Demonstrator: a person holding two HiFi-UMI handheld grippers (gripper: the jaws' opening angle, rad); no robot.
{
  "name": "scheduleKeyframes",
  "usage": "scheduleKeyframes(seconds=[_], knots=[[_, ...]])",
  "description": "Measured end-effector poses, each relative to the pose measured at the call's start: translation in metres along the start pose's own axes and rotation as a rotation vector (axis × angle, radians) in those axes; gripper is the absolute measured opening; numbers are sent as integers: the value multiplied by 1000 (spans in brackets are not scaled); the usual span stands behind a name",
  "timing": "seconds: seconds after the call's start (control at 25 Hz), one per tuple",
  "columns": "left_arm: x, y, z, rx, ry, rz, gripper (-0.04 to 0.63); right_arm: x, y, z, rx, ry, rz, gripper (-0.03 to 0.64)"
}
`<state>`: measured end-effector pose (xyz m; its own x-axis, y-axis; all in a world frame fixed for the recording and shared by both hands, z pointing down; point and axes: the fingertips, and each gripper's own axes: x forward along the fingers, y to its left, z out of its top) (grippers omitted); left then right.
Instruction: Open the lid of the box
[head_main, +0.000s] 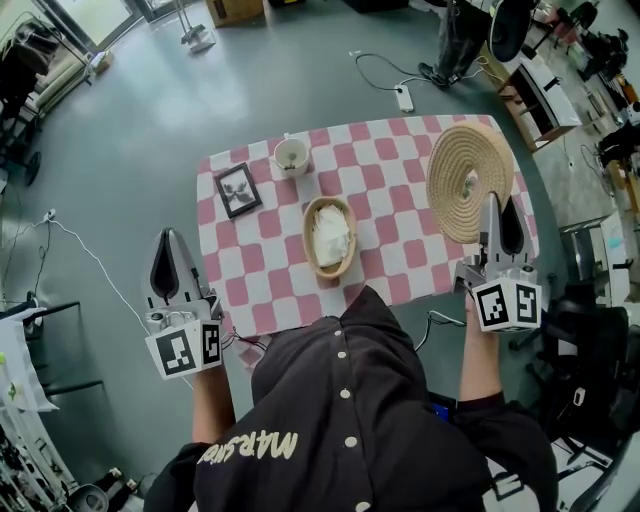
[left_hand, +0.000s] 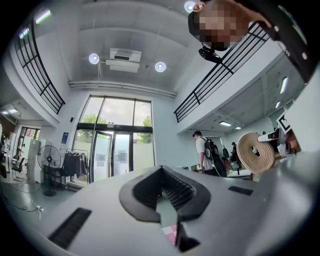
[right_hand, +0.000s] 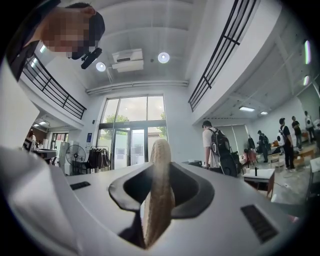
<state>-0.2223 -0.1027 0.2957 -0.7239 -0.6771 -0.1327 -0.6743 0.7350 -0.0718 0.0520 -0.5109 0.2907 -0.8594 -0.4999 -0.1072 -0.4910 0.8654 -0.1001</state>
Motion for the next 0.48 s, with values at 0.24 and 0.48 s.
scheduleKeyframes(seconds=[0.24,0.48], knots=[[2,-7,-1,6,4,-18,10,2,4,-6,8,12,12,101],[3,-6,-2,7,4,-16,9,4,7,-11,13,16,14,101]])
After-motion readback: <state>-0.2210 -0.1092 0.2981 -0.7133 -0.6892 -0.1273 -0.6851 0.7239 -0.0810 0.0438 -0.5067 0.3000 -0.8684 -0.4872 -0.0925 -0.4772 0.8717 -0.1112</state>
